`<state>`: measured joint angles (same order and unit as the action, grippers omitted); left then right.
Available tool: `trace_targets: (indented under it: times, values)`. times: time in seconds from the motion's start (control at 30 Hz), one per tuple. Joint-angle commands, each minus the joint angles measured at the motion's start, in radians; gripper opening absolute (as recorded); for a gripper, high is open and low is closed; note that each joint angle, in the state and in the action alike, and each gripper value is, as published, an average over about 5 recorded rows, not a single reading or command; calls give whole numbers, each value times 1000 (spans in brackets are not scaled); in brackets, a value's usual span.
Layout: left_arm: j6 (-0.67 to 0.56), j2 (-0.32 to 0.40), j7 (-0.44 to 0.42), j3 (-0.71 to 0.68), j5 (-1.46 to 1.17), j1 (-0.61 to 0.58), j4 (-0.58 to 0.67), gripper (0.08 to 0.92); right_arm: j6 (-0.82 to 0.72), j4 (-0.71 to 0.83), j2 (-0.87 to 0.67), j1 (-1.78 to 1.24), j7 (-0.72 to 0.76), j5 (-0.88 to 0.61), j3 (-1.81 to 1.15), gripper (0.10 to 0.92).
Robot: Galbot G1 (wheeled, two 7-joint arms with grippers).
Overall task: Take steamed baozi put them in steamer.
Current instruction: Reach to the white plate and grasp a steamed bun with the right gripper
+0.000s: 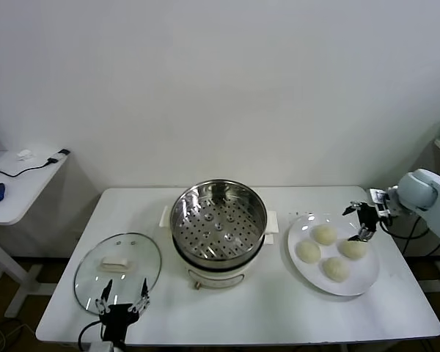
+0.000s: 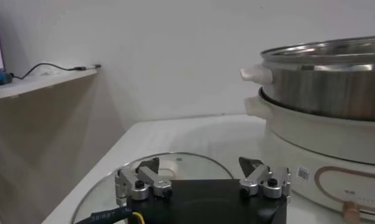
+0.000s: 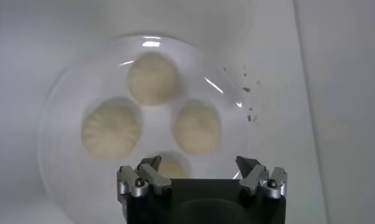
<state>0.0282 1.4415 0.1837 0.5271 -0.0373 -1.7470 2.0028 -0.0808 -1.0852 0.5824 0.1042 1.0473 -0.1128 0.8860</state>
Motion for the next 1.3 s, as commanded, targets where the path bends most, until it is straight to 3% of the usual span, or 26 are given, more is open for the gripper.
trace_targets:
  times: [0.03,0.93,1.3]
  values:
    - [-3,1,-1,2,2,-2,1,823,-87,181,191,164,52,-71,264,823]
    - [-19,24,-1,-5,46,-7,-10,823,-83,361,332,8,4,36,122,821]
    - [-15,30,0,-7,52,-10,-3,823,-75,322,309,21,25,34,118,691]
